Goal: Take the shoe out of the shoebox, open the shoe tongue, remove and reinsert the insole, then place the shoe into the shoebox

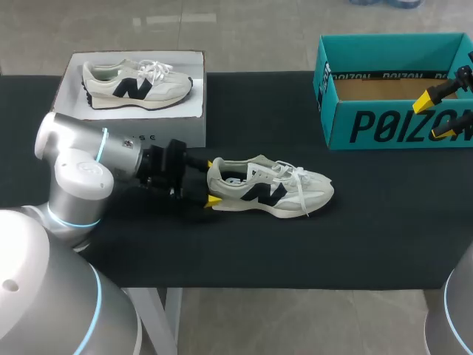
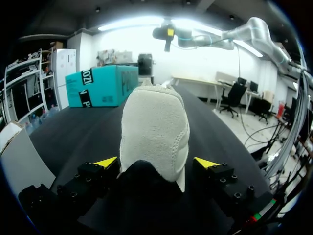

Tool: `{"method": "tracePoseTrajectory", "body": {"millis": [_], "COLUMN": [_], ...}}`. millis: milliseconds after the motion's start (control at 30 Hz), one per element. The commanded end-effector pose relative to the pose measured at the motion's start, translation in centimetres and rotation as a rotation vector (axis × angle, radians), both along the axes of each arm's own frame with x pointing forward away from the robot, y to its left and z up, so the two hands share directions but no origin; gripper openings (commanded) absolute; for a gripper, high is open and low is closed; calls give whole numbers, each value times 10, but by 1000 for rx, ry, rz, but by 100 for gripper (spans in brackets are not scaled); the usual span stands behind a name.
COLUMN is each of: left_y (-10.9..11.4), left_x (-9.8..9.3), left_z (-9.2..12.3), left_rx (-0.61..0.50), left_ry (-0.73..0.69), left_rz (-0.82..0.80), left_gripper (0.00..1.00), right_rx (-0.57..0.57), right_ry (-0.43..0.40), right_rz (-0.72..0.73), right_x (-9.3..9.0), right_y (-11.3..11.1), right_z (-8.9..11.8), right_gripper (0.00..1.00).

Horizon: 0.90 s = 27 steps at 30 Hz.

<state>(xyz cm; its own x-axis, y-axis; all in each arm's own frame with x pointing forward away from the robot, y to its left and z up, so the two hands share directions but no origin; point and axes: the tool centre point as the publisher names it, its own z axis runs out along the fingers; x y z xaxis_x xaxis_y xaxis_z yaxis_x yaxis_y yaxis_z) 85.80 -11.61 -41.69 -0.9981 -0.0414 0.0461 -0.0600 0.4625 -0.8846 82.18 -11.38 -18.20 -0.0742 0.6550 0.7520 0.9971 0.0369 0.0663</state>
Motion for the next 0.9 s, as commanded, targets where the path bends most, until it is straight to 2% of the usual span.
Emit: {"method": "tracePoseTrajectory", "body": {"millis": [33, 333, 900], "left_y": [-10, -20, -18], "left_x": [1, 4, 7], "left_z": [-7, -18, -22], "left_rx": [11, 34, 19], "left_ry": [7, 9, 25], "left_rz": [-3, -36, -13], "left_gripper": [100, 100, 100], "right_rx": [-3, -3, -3], "right_ry": [1, 1, 1], "right_rz": [1, 1, 1], "right_x": [1, 1, 1], "right_y": [0, 0, 0], "right_z": [0, 0, 0], "right_gripper": [100, 100, 100]}}
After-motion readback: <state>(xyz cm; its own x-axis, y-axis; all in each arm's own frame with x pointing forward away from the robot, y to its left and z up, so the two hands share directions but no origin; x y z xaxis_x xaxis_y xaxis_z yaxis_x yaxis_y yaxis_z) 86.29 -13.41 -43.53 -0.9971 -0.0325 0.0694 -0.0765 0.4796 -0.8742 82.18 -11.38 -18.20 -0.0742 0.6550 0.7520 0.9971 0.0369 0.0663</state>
